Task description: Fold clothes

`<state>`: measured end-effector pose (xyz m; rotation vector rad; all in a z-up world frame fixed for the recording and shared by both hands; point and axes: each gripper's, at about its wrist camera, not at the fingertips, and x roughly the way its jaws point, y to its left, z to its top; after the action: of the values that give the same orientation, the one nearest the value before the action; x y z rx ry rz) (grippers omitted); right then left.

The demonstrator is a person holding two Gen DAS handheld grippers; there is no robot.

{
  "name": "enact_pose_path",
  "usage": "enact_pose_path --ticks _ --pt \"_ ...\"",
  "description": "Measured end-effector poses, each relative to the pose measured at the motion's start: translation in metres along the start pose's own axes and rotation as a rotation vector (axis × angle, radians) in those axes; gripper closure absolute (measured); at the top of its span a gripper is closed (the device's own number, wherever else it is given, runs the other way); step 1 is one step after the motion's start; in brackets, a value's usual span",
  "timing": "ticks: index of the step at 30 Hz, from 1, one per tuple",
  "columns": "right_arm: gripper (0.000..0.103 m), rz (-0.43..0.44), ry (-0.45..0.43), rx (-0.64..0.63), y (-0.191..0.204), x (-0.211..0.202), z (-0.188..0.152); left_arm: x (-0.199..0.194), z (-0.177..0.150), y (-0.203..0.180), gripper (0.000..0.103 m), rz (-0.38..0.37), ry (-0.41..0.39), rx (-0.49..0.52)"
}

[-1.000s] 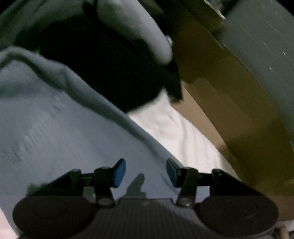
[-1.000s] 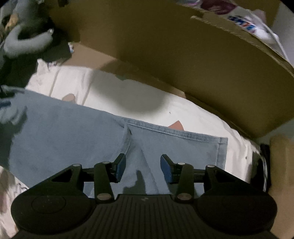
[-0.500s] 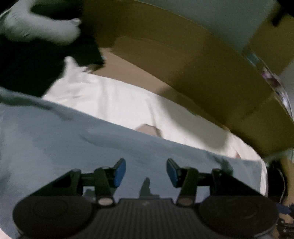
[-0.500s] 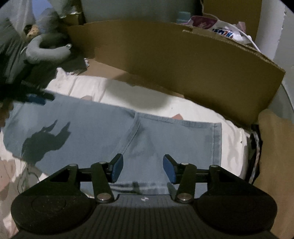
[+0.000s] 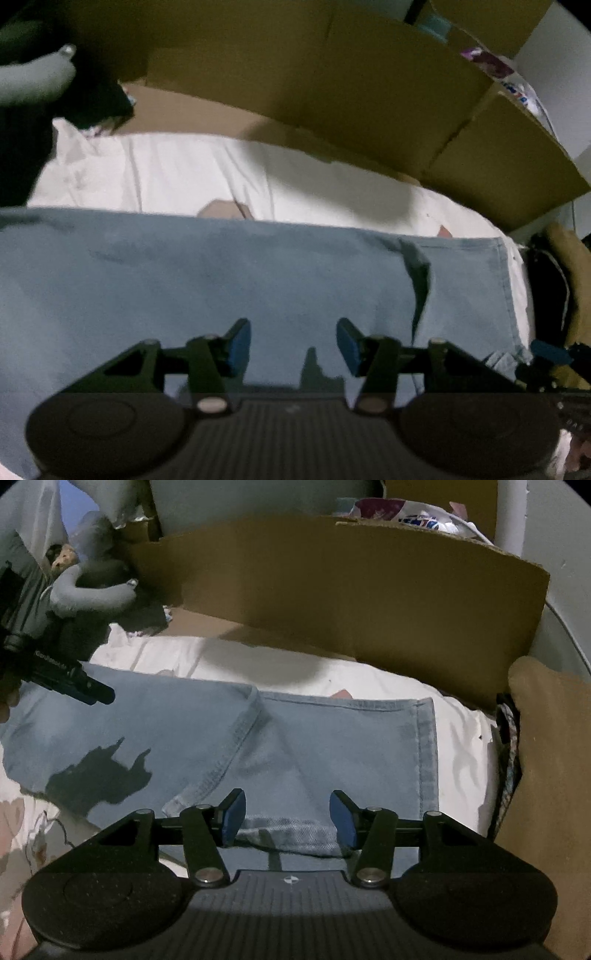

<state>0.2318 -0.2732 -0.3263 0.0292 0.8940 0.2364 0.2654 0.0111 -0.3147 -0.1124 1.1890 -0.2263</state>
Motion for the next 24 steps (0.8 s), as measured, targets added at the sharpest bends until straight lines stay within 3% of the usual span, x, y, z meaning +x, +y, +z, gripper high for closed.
enact_pose_path --ticks 8,13,19,24 --pt "0.044 0.006 0.007 -0.012 0.000 0.006 -0.013 0.010 -0.008 0.001 0.048 -0.113 0.013 -0.201" --pt "0.044 0.036 0.012 0.023 0.005 0.013 -0.028 0.021 -0.021 -0.020 0.048 -0.140 0.049 -0.183" --pt "0.044 0.063 0.028 -0.051 0.026 0.019 -0.043 0.035 -0.041 -0.040 0.050 -0.205 0.116 -0.146" --pt "0.044 0.030 -0.009 -0.100 0.038 0.014 -0.045 0.043 -0.055 -0.047 0.050 -0.240 0.160 -0.145"
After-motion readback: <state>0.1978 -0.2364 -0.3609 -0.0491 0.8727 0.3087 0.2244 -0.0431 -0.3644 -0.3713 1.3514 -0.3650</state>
